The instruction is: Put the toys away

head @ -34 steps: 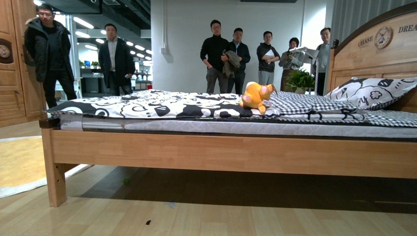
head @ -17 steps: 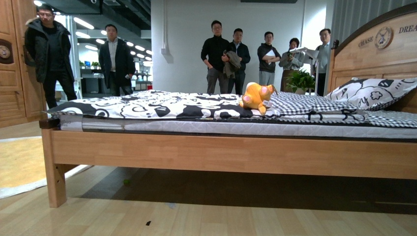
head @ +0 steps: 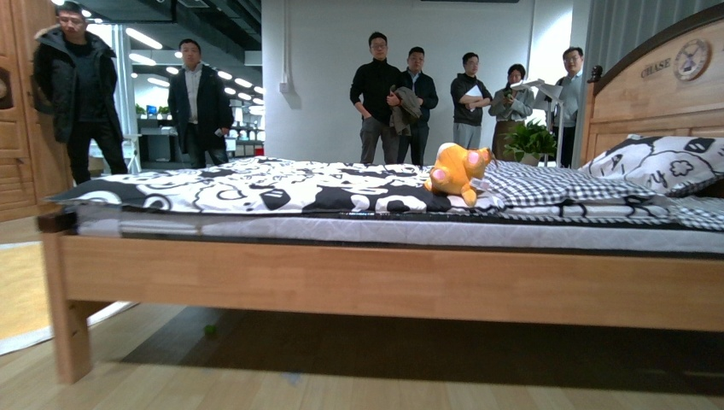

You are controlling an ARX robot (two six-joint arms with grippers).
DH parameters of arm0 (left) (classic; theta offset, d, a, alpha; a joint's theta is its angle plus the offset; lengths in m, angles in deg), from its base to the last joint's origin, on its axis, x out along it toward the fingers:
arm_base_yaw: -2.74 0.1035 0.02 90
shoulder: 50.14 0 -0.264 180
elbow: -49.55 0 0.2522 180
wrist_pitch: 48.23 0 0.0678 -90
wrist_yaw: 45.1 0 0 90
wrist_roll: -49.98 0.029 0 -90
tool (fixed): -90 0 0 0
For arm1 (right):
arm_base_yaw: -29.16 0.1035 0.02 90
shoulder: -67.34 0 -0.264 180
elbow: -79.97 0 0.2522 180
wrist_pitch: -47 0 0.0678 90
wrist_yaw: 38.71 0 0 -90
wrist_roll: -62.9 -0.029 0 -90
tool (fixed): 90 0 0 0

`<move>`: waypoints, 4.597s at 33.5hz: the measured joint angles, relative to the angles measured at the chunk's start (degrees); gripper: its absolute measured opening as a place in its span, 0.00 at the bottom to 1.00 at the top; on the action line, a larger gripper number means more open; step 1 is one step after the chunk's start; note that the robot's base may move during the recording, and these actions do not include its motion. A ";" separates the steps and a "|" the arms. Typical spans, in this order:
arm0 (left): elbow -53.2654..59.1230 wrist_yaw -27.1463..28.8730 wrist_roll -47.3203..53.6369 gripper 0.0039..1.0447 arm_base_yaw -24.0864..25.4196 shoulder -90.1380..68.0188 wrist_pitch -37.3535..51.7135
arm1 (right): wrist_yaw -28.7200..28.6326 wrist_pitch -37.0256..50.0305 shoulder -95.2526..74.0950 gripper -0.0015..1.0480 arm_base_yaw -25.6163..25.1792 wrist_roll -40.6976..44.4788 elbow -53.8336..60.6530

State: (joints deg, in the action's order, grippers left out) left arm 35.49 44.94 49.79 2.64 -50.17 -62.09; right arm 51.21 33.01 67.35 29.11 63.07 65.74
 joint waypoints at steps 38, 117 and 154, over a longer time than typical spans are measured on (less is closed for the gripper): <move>0.00 0.02 -0.02 0.94 0.00 -0.02 0.02 | 0.00 0.00 -0.02 0.94 0.00 0.00 0.00; 0.00 0.00 0.00 0.94 0.00 -0.15 -0.02 | 3.50 25.99 -90.51 0.94 8.31 14.67 -68.00; 0.00 0.00 0.00 0.94 0.00 -0.15 -0.02 | 12.83 23.34 -100.35 0.53 6.58 22.93 -68.48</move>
State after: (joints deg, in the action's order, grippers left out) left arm 35.49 44.94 49.79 2.64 -50.32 -62.11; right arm 64.04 56.35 -32.99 35.69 85.99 -2.73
